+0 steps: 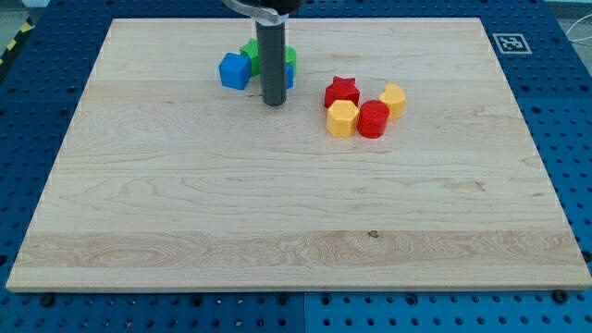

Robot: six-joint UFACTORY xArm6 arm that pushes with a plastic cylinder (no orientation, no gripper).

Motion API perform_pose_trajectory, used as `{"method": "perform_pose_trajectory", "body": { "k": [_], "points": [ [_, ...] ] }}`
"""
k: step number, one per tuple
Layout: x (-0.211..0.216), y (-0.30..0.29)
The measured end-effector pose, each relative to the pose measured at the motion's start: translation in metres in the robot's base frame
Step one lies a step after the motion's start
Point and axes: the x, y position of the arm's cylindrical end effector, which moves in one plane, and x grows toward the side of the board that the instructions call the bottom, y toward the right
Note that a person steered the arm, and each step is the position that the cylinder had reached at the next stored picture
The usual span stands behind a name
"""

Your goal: Move the blue cube along with group of blocks right a bit

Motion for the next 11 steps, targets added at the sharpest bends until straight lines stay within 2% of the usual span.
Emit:
{"method": "perform_pose_trajectory", "body": {
  "k": [1, 4, 6, 7, 8, 10, 11],
  "points": [
    [-0.016, -0.009],
    [-0.002, -0.015],
    [0.004, -0.075],
    [-0.013, -0.105],
    [-0.04, -0.109],
    [-0.078, -0.05],
    [-0.083, -0.038]
  ]
}}
